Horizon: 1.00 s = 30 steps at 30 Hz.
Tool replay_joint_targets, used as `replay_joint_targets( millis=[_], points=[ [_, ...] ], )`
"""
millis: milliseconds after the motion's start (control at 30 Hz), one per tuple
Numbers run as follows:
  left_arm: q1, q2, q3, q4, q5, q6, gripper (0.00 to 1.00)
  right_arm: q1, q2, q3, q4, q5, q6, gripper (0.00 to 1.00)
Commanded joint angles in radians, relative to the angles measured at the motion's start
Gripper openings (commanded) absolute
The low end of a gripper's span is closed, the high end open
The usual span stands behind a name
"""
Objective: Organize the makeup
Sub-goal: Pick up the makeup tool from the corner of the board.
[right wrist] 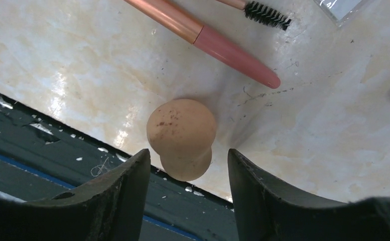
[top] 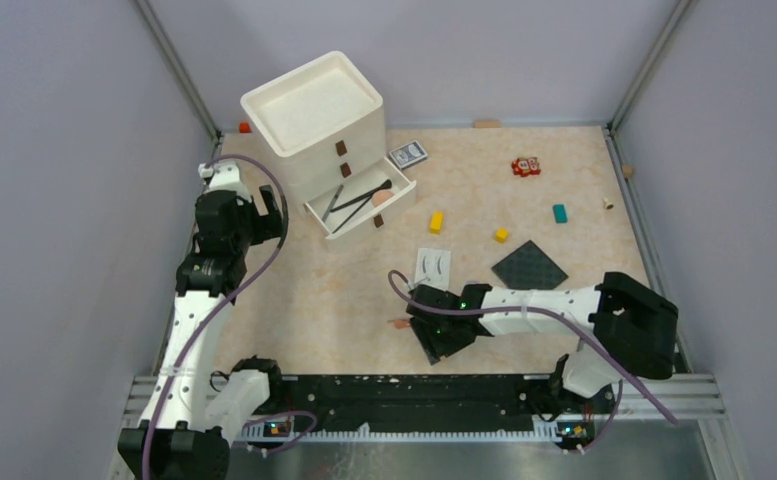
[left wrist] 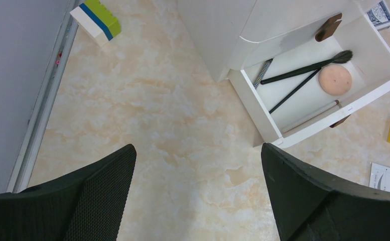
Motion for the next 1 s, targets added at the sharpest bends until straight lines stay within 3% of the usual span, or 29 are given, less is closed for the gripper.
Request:
replay_joint_targets(
  millis=[0, 133, 700, 833, 967],
  points=[
    [0.004, -0.014, -0.003, 0.03, -0.002, -0.003, 0.99, 0.013, 0.041, 0.04, 0.014, 0.017, -0.014, 0.55],
    [0.004, -0.015, -0.003, 0.03, -0.005, -0.003, 0.99, 0.012, 0.061, 0.054, -0.004, 0.022, -0.018, 0.46],
    [0.004, -0.017, -0.003, 0.031, -0.003, -0.003, 0.99, -0.011, -0.067, 0.17, -0.041, 0.188, -0.05, 0.33],
    [0.004, -0.021, -0.003, 0.031, -0.004, -0.003, 0.99, -0.087, -0.076, 0.187, -0.008, 0.167, -0.1, 0.33],
    [0.004, -0.02, -0.003, 0.03, 0.001, -0.002, 0.99, -0.231, -0.073, 0.219, 0.117, 0.024, -0.139, 0.31]
  ],
)
